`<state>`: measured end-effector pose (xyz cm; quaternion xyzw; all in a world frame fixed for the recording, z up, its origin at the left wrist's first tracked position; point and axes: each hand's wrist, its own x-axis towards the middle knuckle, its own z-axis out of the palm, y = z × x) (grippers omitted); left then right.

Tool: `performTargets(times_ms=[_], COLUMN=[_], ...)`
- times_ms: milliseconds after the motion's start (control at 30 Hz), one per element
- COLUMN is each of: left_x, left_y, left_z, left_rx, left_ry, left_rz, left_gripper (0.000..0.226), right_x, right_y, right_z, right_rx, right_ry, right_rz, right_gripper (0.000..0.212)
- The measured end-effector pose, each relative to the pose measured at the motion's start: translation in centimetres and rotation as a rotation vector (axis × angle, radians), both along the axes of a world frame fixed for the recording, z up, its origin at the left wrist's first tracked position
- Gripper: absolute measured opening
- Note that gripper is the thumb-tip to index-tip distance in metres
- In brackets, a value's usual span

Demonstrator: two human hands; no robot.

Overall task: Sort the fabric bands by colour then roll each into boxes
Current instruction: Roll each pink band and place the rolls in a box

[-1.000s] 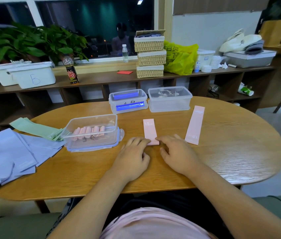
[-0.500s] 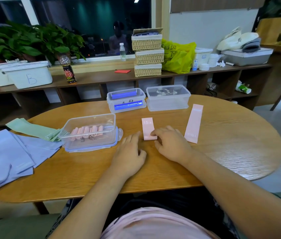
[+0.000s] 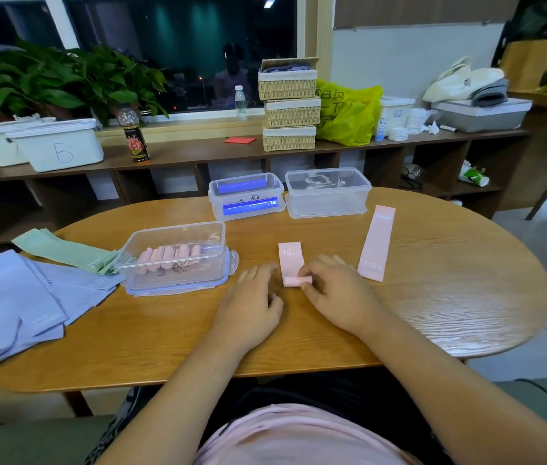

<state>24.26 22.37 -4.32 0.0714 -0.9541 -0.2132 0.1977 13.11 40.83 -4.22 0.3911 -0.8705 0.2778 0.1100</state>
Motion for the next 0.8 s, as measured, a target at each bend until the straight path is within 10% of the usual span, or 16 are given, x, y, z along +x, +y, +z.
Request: performTargets(times_ms=[567, 800], left_x=[0.5, 0.4], left_y=[0.2, 0.3], left_z=[0.2, 0.2], left_rx=[-0.078, -0.093], left_ry=[0.001, -0.017], left_rz=[-0.147, -0.123], left_gripper=[0.039, 0.043], right_x=[1.3, 1.6], right_y=[1.1, 1.4], right_z=[0.2, 0.4], right_rx=[0.107, -0.068], right_ry=[0.016, 0.000], right_rz=[0.022, 0.027], right_gripper=[0.047, 0.024])
